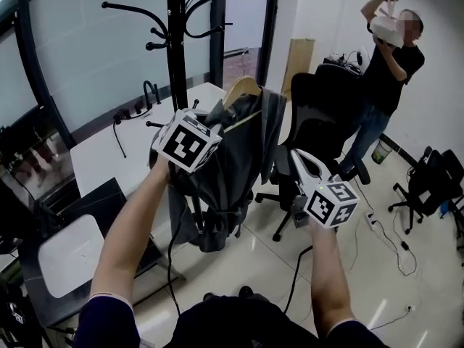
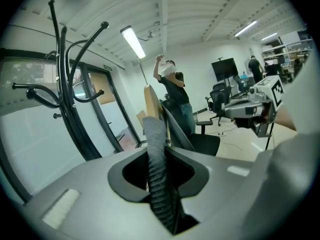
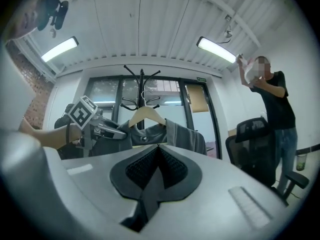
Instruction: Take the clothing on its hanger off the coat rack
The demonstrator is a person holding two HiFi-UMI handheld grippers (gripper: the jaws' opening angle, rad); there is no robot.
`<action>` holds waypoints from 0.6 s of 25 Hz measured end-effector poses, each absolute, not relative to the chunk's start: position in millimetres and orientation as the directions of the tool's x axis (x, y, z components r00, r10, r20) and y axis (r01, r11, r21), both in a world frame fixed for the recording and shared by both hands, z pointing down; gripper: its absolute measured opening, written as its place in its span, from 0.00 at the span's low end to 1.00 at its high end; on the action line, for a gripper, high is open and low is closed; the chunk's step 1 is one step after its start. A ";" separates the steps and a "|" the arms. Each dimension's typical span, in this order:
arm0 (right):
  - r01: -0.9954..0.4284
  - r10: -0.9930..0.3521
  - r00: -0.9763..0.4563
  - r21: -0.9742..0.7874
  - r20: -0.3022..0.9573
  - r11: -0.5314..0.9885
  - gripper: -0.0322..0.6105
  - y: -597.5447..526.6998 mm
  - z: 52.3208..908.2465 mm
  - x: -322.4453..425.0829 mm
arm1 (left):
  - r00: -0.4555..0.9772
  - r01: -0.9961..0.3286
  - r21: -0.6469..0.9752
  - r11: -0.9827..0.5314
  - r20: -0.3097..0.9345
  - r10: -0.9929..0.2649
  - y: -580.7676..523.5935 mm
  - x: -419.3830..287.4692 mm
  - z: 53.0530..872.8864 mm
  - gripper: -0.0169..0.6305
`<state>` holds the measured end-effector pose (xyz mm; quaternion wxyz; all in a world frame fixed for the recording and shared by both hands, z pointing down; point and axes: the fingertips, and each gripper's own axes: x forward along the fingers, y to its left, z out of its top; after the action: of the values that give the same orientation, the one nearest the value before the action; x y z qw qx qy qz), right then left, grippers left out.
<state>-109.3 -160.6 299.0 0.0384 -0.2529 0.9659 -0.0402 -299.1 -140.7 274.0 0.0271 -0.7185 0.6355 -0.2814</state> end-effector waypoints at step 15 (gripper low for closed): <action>-0.679 -0.685 -0.727 -0.106 -0.043 0.727 0.05 -168.4 301.8 -8.2 | 0.297 -0.795 -0.415 -0.443 0.370 -0.880 -192.7 -174.6 265.2 0.15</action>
<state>-8.2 -168.4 301.8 0.0397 -0.3674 0.9283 -0.0415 -174.6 -192.7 265.2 0.0763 -0.8017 0.5223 -0.2805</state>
